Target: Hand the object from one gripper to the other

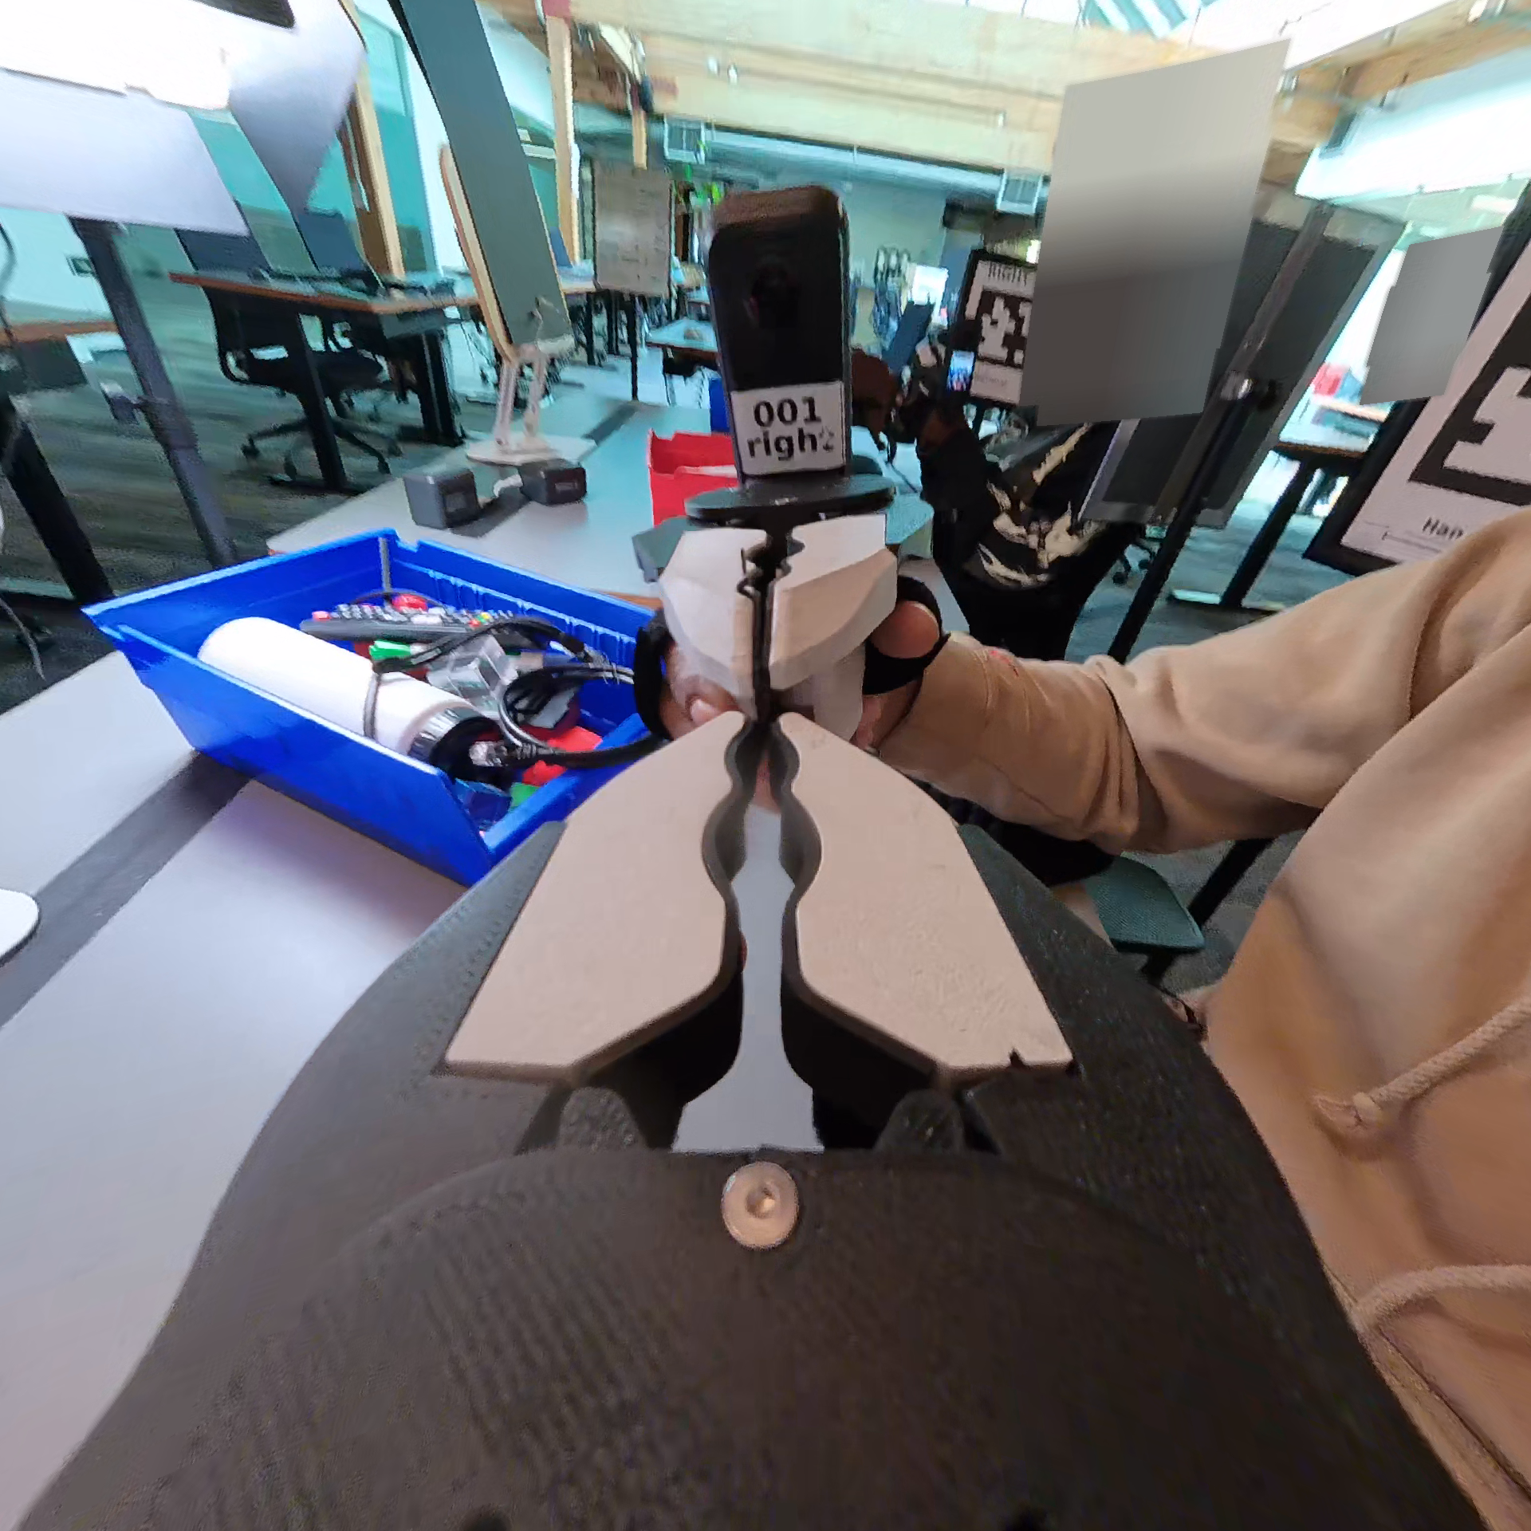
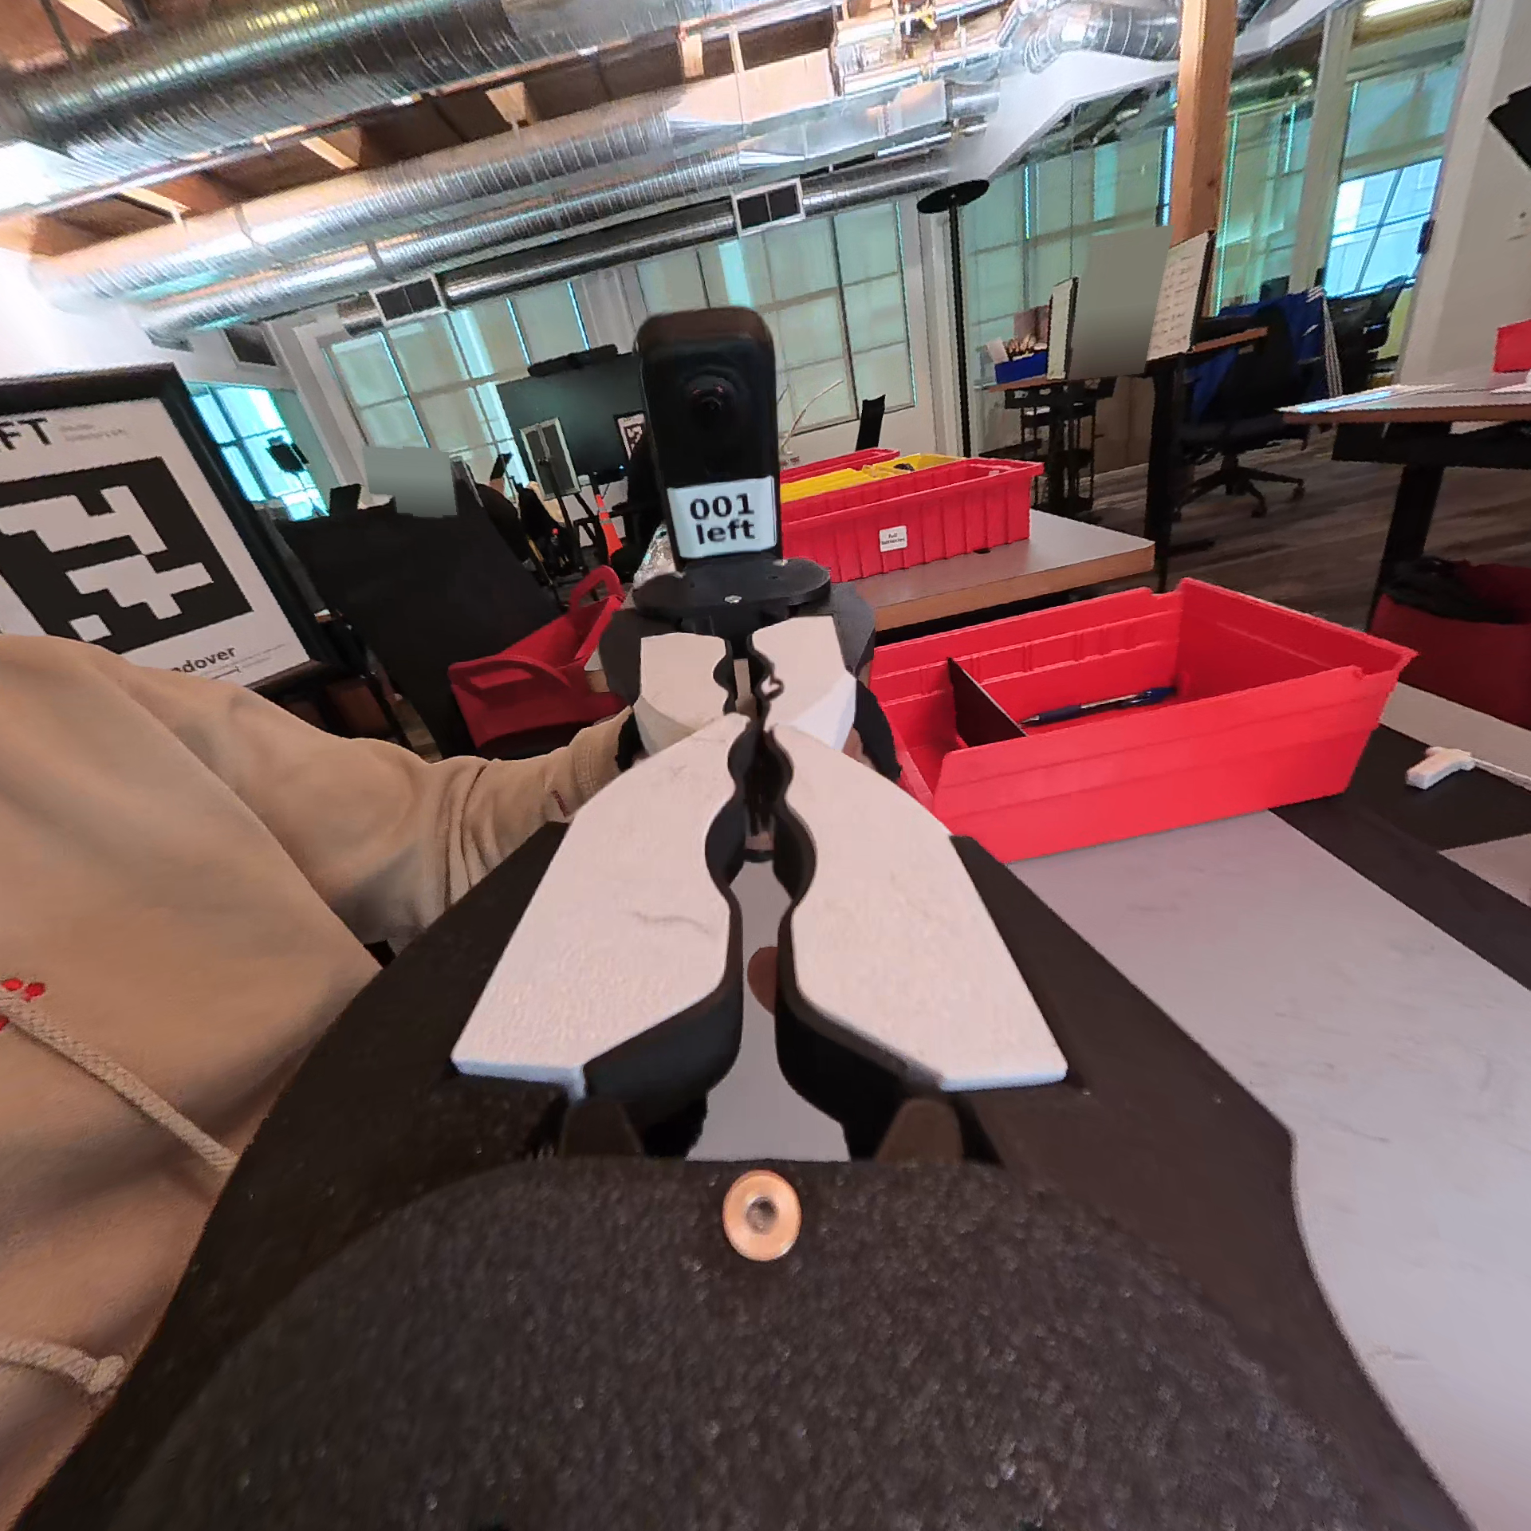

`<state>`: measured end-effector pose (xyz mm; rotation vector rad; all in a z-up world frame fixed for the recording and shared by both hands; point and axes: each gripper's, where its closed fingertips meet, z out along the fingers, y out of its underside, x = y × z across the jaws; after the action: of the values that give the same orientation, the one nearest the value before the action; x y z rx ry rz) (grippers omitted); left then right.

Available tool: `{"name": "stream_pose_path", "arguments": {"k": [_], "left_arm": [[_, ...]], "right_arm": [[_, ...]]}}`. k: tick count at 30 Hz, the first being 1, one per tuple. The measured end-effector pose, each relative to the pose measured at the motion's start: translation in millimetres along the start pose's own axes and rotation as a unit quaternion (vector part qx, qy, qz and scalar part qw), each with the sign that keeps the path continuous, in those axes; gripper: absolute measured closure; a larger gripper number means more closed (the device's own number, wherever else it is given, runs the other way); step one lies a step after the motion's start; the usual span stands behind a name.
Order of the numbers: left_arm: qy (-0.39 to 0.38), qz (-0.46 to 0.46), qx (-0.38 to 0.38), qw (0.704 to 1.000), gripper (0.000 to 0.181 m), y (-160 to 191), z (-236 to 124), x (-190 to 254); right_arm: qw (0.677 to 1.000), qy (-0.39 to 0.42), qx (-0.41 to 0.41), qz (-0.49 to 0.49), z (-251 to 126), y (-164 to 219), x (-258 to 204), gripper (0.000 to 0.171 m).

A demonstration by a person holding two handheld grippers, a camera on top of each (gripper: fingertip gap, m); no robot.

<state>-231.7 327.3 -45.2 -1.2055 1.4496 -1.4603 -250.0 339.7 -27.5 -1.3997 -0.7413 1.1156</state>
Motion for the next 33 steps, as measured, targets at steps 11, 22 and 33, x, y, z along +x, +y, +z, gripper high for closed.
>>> {"name": "stream_pose_path", "arguments": {"k": [11,22,33], "left_arm": [[0.021,-0.022,0.013,0.999,0.175,-8.3,-11.2,3.8],[-0.004,-0.004,-0.014,1.000,0.181,-3.6,-12.3,-3.6],[-0.015,0.019,-0.051,0.998,0.180,9.6,-7.1,-5.1]], "right_arm": [[0.996,0.016,-0.063,-0.065,8.0,20.3,-2.2,0.171],[0.990,0.042,-0.090,-0.095,5.6,26.8,5.3,0.170],[0.991,0.046,-0.067,-0.105,-0.4,14.6,3.2,0.171]]}}
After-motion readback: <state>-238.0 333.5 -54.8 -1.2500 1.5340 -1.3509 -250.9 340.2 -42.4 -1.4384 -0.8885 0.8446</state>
